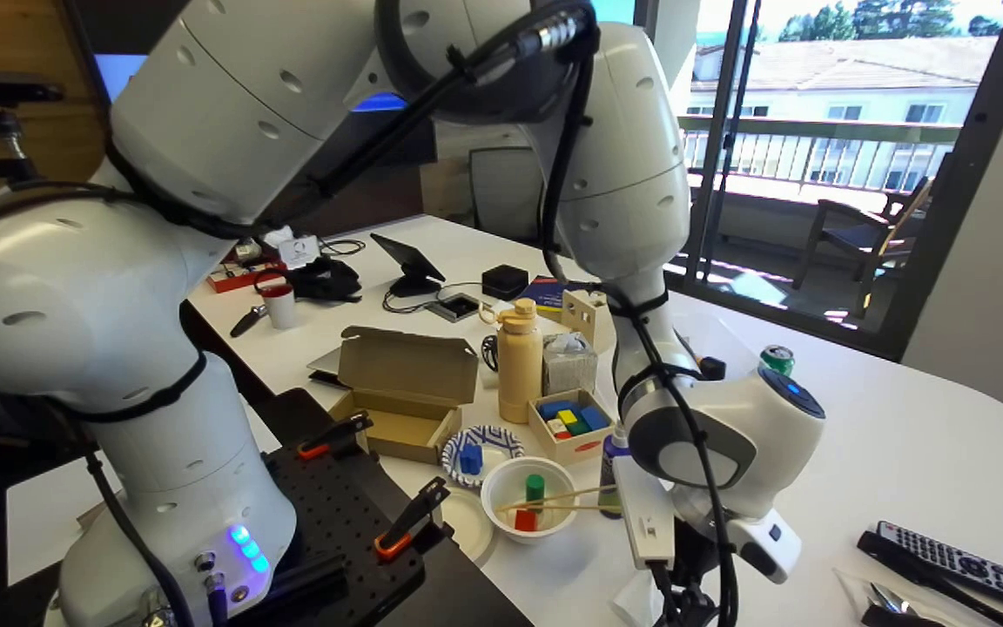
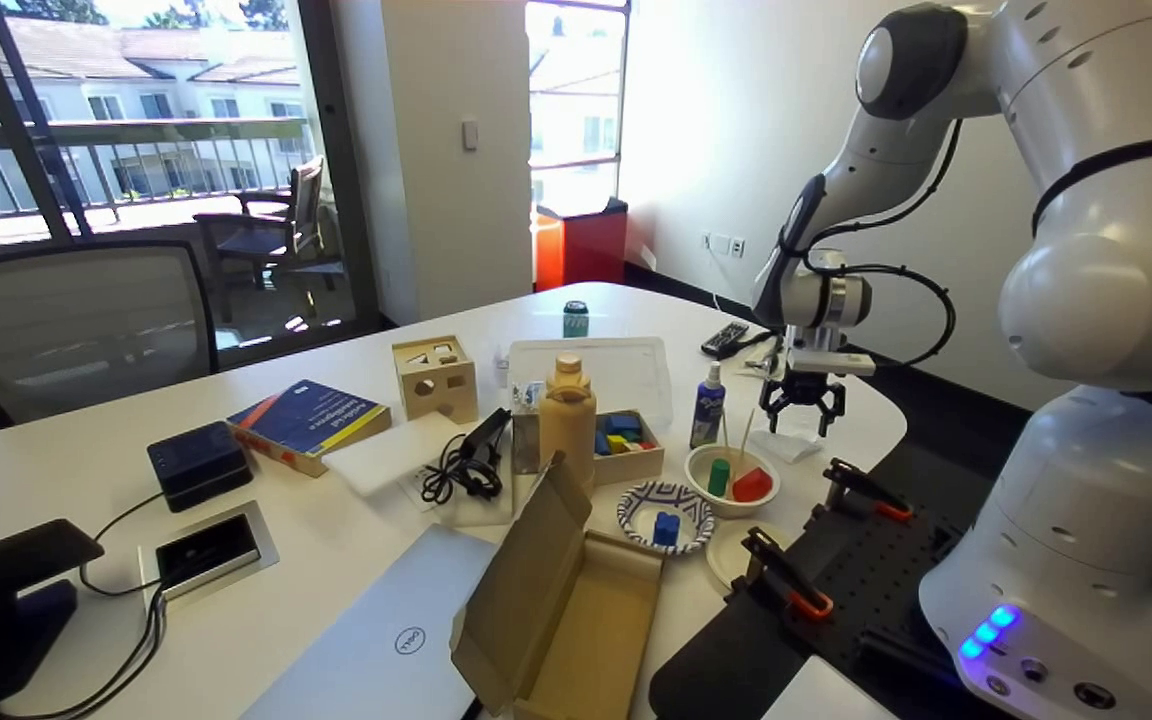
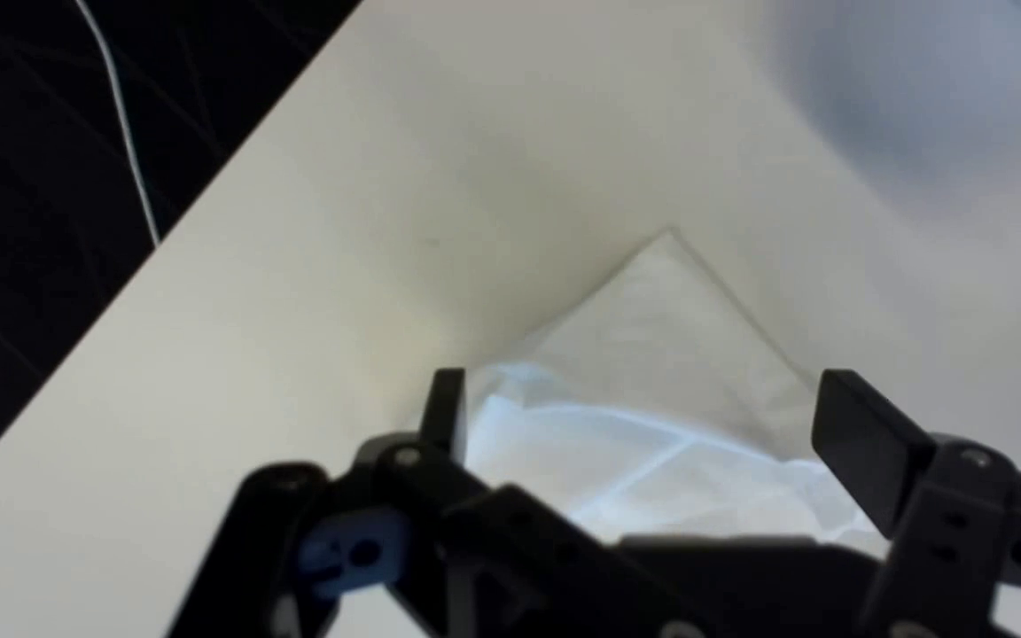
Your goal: Fold the napkin on the right
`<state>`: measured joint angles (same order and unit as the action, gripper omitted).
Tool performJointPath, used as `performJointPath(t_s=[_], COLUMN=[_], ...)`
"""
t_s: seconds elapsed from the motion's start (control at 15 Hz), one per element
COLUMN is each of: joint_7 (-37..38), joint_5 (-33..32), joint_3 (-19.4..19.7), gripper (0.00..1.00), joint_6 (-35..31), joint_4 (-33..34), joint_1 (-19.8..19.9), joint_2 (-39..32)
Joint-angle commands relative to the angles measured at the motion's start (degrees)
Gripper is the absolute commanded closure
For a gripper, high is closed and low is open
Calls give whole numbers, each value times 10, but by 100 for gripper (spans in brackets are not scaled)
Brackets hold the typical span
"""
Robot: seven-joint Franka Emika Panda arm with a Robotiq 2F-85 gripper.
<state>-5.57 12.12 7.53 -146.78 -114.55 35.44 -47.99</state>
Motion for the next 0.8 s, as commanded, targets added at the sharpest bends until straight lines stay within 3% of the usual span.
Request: performJointPath(t_s=[0.0,0.47,0.73], joint_7=[-17,-69,-113], joint_5=[-4,-4,-1], joint_3=[8,19,19], gripper=[0,0,0], joint_6=[78,235,291], joint_4=[-44,-22,-8], joint_1=[-10,-18,-22], joint_2=[90,165,183])
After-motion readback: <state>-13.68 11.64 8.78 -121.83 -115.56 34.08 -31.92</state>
